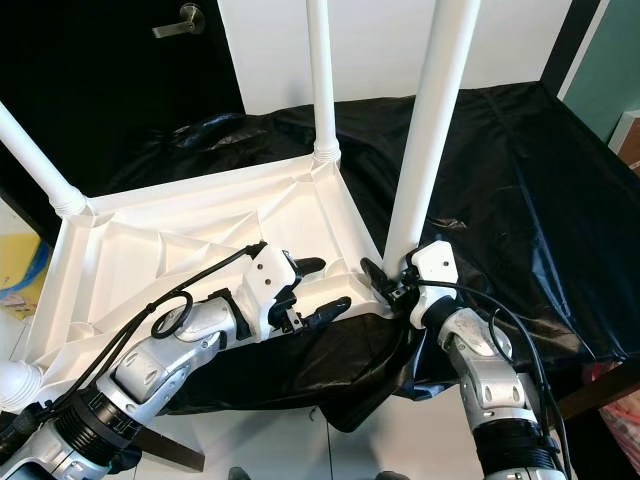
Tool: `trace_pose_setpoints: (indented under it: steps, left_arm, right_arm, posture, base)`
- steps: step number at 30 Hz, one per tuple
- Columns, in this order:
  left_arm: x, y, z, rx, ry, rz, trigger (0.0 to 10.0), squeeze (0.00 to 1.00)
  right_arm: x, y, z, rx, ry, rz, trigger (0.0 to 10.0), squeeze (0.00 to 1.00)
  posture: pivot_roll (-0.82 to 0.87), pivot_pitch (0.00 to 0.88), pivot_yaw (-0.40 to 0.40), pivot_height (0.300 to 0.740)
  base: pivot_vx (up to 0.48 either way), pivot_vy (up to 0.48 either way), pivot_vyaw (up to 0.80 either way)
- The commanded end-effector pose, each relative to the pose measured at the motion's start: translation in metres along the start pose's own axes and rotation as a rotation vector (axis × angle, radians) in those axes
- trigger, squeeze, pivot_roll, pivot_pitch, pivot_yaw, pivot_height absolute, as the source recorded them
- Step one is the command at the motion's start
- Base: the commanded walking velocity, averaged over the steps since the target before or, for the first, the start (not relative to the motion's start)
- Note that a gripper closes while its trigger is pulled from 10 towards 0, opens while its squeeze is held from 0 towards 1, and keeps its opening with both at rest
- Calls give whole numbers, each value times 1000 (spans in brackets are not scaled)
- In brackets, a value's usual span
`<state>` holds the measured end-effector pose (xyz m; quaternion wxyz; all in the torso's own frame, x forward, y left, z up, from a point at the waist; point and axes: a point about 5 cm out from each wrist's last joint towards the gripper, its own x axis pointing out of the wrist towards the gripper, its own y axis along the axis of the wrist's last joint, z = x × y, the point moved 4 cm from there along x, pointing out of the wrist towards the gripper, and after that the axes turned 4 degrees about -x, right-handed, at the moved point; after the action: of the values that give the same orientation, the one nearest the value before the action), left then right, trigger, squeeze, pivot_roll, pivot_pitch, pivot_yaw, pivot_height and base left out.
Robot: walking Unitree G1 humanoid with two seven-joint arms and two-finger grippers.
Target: Building children table
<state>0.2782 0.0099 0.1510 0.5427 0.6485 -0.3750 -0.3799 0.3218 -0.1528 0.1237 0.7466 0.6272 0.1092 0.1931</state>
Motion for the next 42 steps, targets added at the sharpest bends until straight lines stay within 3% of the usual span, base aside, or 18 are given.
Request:
trace_pose_setpoints:
  steps: [1, 2, 3, 5, 9, 11, 12, 30, 31, 42]
  left_arm:
    - [-1, -4, 15, 2, -167, -22, 10000, 0]
    - [-1, -4, 15, 2, -167, -22, 10000, 0]
    - [0, -2, 14, -2, -158, -17, 10000, 0]
    - [0, -2, 14, -2, -158, -17, 10000, 0]
    - [2, 2, 11, -12, -133, -1, 10000, 0]
    - [2, 2, 11, -12, -133, -1, 10000, 0]
    - [2, 3, 10, -19, -124, 6, 10000, 0]
    - [-1, 8, 4, -9, -119, 3, 10000, 0]
    - [-1, 8, 5, -5, -118, 2, 10000, 0]
    - [0, 9, 6, -5, -113, 4, 10000, 0]
  right_arm:
    - [-7, -17, 0, 29, -109, -80, 10000, 0]
    - [-7, -17, 0, 29, -109, -80, 10000, 0]
    - [-7, -16, -2, 44, -196, -79, 10000, 0]
    - [-7, -16, -2, 44, -196, -79, 10000, 0]
    - [-7, -17, -5, 81, -416, -94, 10000, 0]
    - [-7, -17, -5, 81, -416, -94, 10000, 0]
    - [-6, -15, -7, 93, -475, -95, 10000, 0]
    - [1, 1, -12, 111, -534, -51, 10000, 0]
    - [2, 4, -11, 108, -528, -38, 10000, 1000]
    - [1, 19, -9, 63, -439, 19, 10000, 1000]
  posture:
    - [-142, 88, 41, 740]
    - [-142, 88, 41, 740]
    - [-138, 91, 39, 740]
    - [-138, 91, 39, 740]
    - [-129, 96, 37, 740]
    - [-129, 96, 37, 740]
    - [-129, 97, 40, 740]
    - [-89, 98, 31, 740]
    - [-86, 103, 27, 740]
    - [-88, 110, 5, 740]
  base:
    - [0, 0, 0]
    - [0, 0, 0]
    - [0, 0, 0]
    - [0, 0, 0]
    - [0, 0, 0]
    - [0, 0, 0]
    - [0, 0, 0]
    - [0, 0, 0]
    - [0, 0, 0]
    - [0, 0, 0]
